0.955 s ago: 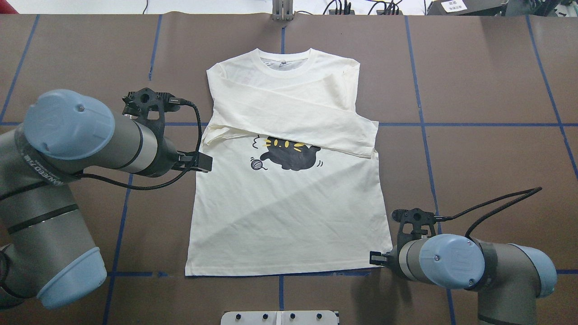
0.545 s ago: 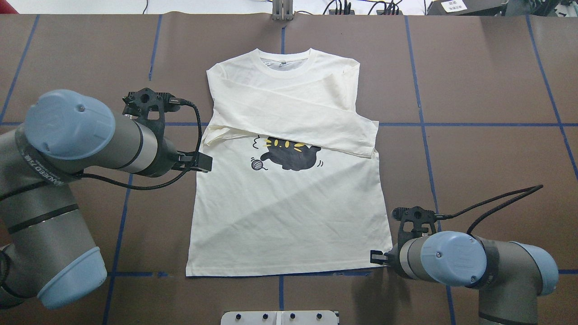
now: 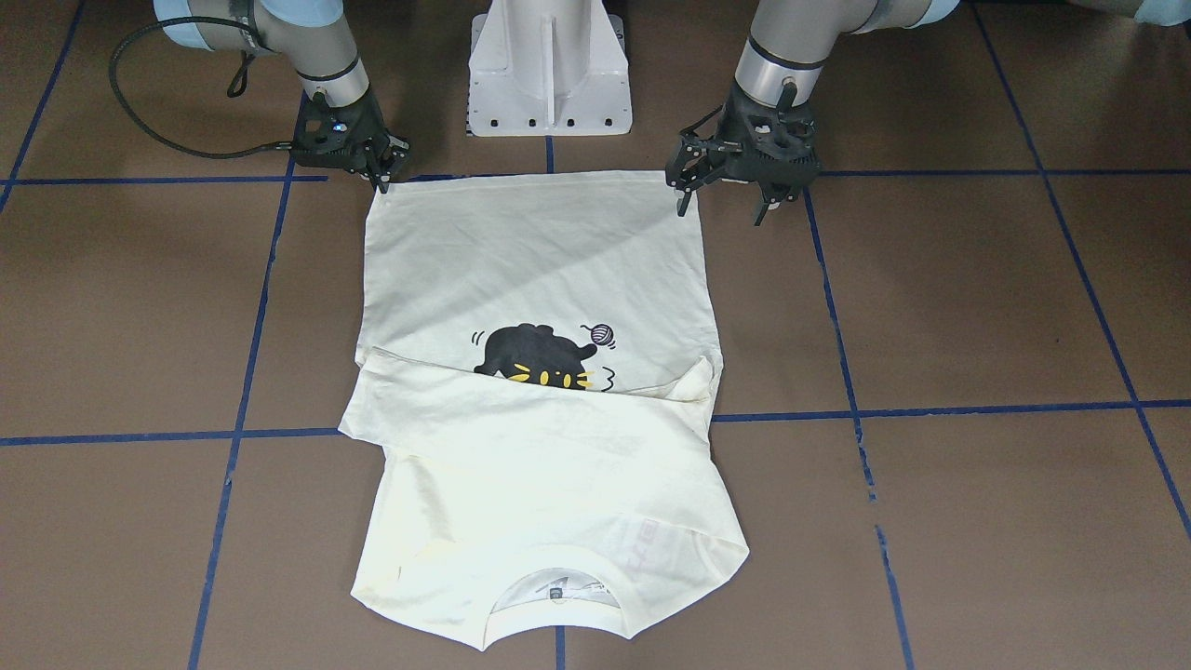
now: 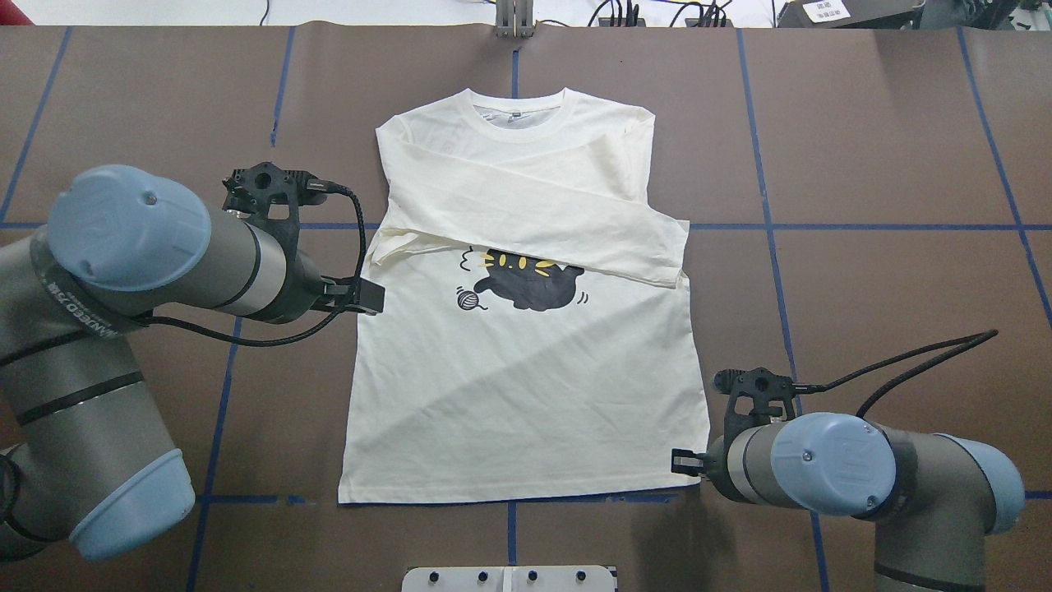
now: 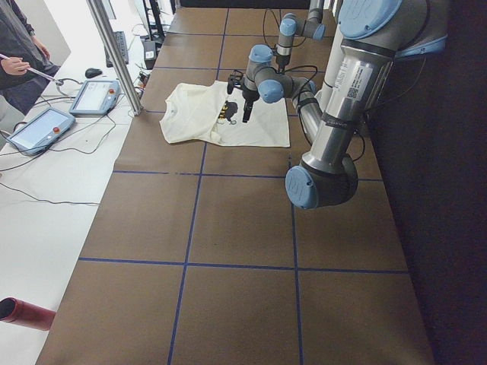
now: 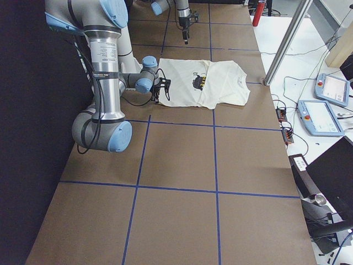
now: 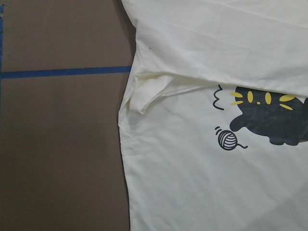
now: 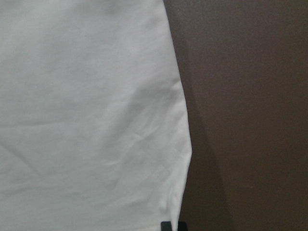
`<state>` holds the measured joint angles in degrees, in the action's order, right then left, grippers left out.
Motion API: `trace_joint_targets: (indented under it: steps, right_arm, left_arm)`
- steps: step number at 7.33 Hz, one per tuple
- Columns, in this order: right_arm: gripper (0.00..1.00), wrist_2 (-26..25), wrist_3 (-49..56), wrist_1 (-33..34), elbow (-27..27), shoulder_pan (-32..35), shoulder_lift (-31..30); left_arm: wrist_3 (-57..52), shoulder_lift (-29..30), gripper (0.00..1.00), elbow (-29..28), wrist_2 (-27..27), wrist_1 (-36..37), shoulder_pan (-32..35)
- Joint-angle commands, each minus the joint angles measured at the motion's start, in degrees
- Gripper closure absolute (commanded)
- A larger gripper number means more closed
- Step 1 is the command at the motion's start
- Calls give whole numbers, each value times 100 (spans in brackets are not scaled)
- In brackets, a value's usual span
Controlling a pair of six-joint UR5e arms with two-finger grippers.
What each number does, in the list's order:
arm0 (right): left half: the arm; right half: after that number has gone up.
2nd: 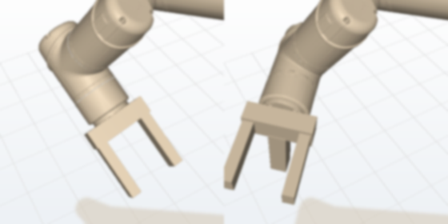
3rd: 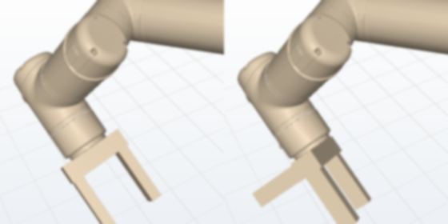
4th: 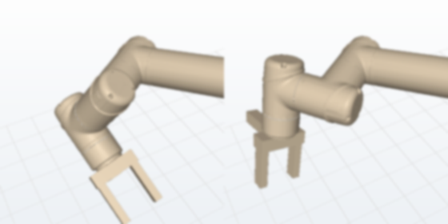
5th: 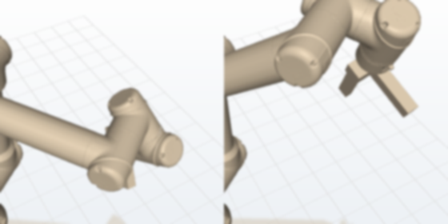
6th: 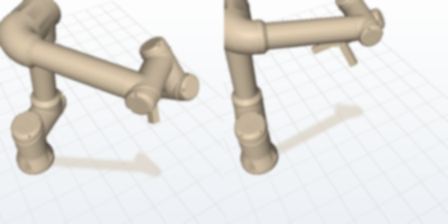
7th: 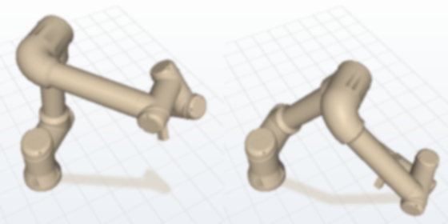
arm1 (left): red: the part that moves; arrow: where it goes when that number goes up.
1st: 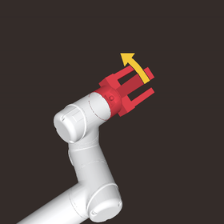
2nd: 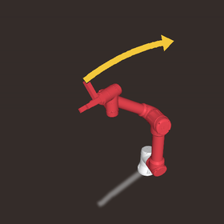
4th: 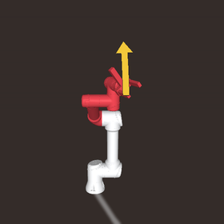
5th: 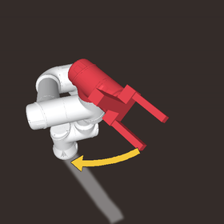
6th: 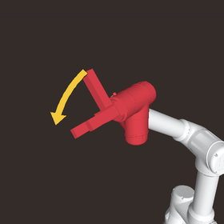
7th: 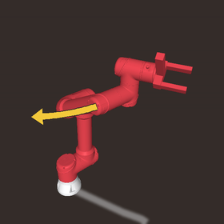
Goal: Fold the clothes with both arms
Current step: 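Lower both grippers to the hem corners nearest the robot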
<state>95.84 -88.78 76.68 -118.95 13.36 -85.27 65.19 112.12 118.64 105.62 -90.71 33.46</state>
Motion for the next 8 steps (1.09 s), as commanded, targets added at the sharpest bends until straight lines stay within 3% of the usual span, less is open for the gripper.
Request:
trace_joint_targets:
  steps: [1,2,4,6,8]
  right_arm:
    - [100,5,19,-239,-216,184,20]
    - [100,40,19,-381,-225,263,20]
    - [100,32,27,-408,-217,334,63]
    - [100,40,27,-408,-216,343,107]
    - [100,49,27,-408,-199,343,108]
  left_arm:
    - [840,-538,1,-105,360,-339,-50]
    - [1612,-986,1,-35,355,-978,-285]
    - [2863,-1070,9,-60,-265,-1177,-1346]
    - [3279,-1008,14,-192,-428,-1134,-1893]
    - [3281,-1008,19,-333,-550,-1133,-1975]
